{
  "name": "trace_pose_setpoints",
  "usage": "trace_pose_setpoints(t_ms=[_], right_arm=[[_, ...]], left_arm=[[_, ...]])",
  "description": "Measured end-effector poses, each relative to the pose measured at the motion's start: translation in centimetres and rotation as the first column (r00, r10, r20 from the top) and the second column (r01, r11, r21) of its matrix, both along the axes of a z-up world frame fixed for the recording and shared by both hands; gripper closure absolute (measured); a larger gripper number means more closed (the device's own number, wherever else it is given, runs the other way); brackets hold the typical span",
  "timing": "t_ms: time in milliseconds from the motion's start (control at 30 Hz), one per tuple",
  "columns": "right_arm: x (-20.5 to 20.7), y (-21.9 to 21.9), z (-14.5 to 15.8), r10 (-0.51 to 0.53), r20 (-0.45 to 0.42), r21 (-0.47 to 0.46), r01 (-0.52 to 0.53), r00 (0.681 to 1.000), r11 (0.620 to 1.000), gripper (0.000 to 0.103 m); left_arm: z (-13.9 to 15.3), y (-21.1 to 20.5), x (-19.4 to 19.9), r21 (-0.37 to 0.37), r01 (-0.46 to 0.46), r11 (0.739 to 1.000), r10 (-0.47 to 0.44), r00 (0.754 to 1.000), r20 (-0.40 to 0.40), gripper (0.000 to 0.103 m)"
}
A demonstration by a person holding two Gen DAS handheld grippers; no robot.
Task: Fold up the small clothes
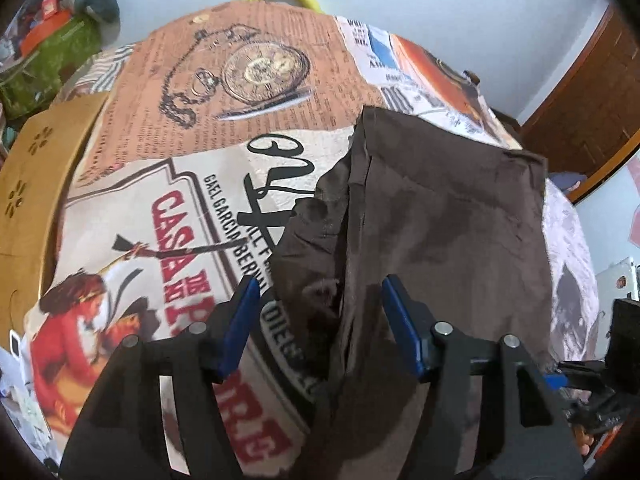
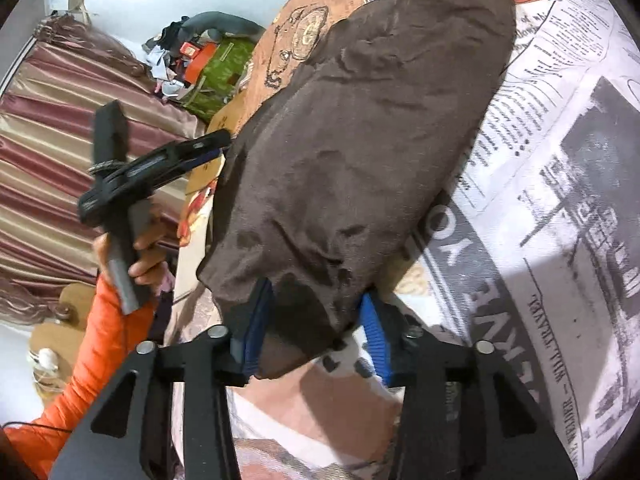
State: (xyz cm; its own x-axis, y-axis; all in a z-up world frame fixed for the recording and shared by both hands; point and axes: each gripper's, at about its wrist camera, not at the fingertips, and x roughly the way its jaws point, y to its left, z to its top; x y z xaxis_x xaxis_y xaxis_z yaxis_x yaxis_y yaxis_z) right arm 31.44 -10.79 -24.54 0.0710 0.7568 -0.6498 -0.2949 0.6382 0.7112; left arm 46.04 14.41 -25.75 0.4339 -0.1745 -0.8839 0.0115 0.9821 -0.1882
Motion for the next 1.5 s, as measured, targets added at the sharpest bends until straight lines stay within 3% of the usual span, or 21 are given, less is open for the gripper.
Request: trace_pose_setpoints(t_ms=[67, 100, 167, 200, 233, 267, 300, 400, 567, 767, 900, 933, 1000, 1100, 1167, 1233, 1433, 1467, 1500], right_arm=[[-0.2, 0.7, 0.1, 0.023, 0.022, -0.005, -0.022, 0.999, 1.0, 0.059], [-0.3, 1.0, 0.2, 0.029, 0.033, -0.011, -0.029, 0.999, 1.0, 0.059], [-0.5, 1.5, 0.4, 0.044, 0.062, -0.032, -0.042, 0.997, 0.999, 0.062], [-0.6, 1.8, 0.4, 0.051, 0.076, -0.047, -0.047, 0.996, 0.998, 0.07], [-0.6, 2.1, 0.4, 0.059, 0.091, -0.068, -0.053, 0.994, 0.996, 0.077], [-0.5, 2.1, 0.3, 0.066, 0.1, -0.083, -0.058, 0.993, 0.995, 0.091], [-0.4, 2.0, 0.3, 0.066, 0.099, -0.079, -0.058, 0.993, 0.995, 0.094], [0.0, 1.2, 0.2, 0.05, 0.097, -0.063, -0.044, 0.994, 0.997, 0.098], [-0.8, -0.8, 1.4, 0.063, 0.157, -0.129, -0.042, 0.986, 0.991, 0.1], [-1.5, -3.3, 2.6, 0.05, 0.195, -0.217, -0.007, 0.98, 0.976, 0.1], [-2.4, -3.9, 3.0, 0.062, 0.206, -0.285, -0.001, 0.977, 0.959, 0.095], [-2.6, -4.0, 3.1, 0.056, 0.206, -0.284, 0.005, 0.977, 0.959, 0.095], [-3.1, -4.8, 3.6, 0.037, 0.203, -0.267, 0.019, 0.978, 0.964, 0.092], [-4.0, -5.6, 4.4, 0.02, 0.229, -0.256, 0.04, 0.973, 0.966, 0.074], [-4.6, -5.6, 4.7, 0.027, 0.25, -0.258, 0.04, 0.968, 0.965, 0.068], [-5.0, -5.3, 4.8, 0.035, 0.256, -0.253, 0.032, 0.966, 0.967, 0.067], [-4.8, -3.7, 3.7, 0.048, 0.233, -0.236, 0.008, 0.971, 0.972, 0.067], [-4.8, -3.4, 3.4, 0.055, 0.229, -0.237, 0.001, 0.972, 0.972, 0.067], [-4.9, -3.2, 3.2, 0.063, 0.226, -0.239, -0.008, 0.972, 0.971, 0.067]], left_arm=[[-0.9, -0.4, 0.6, 0.025, 0.009, 1.0, -0.008, 1.0, -0.014, 0.057], [-1.5, -0.6, 0.8, 0.029, 0.012, 1.0, -0.011, 0.999, -0.033, 0.071], [-2.0, -0.6, 0.7, 0.011, 0.002, 1.0, -0.002, 0.999, -0.039, 0.079], [-1.9, -0.6, 0.6, 0.008, -0.002, 1.0, 0.002, 0.999, -0.032, 0.085], [-1.8, -0.6, 0.4, 0.016, -0.007, 1.0, 0.008, 1.0, -0.027, 0.086], [-1.6, -0.5, 0.2, 0.028, -0.014, 1.0, 0.014, 1.0, -0.025, 0.086], [-1.5, -0.4, -0.2, 0.032, -0.019, 0.999, 0.02, 0.999, -0.026, 0.087], [-1.0, 0.2, -1.5, 0.032, -0.041, 0.999, 0.042, 0.998, -0.037, 0.088], [-0.7, 0.2, -4.8, 0.034, -0.062, 0.997, 0.064, 0.995, -0.079, 0.089], [-0.7, -1.0, -9.5, -0.048, -0.085, 0.995, 0.078, 0.988, -0.13, 0.088], [-0.2, -2.1, -11.4, 0.042, -0.088, 0.995, 0.092, 0.989, -0.115, 0.079], [-0.1, -2.2, -11.8, 0.047, -0.086, 0.995, 0.091, 0.989, -0.116, 0.071], [0.3, -2.2, -13.0, 0.018, -0.088, 0.996, 0.09, 0.988, -0.122, 0.064], [0.7, -2.3, -14.9, -0.025, -0.075, 0.997, 0.071, 0.989, -0.13, 0.064], [0.7, -2.7, -16.2, -0.05, -0.061, 0.997, 0.053, 0.988, -0.148, 0.064], [0.3, -3.2, -16.9, -0.082, -0.049, 0.995, 0.036, 0.986, -0.163, 0.064], [-0.2, -5.3, -17.2, -0.074, -0.015, 0.997, 0.005, 0.99, -0.139, 0.065], [-0.2, -5.6, -17.0, -0.08, -0.001, 0.997, -0.009, 0.991, -0.133, 0.069], [-0.2, -6.0, -16.8, -0.084, 0.016, 0.996, -0.027, 0.991, -0.13, 0.083]])
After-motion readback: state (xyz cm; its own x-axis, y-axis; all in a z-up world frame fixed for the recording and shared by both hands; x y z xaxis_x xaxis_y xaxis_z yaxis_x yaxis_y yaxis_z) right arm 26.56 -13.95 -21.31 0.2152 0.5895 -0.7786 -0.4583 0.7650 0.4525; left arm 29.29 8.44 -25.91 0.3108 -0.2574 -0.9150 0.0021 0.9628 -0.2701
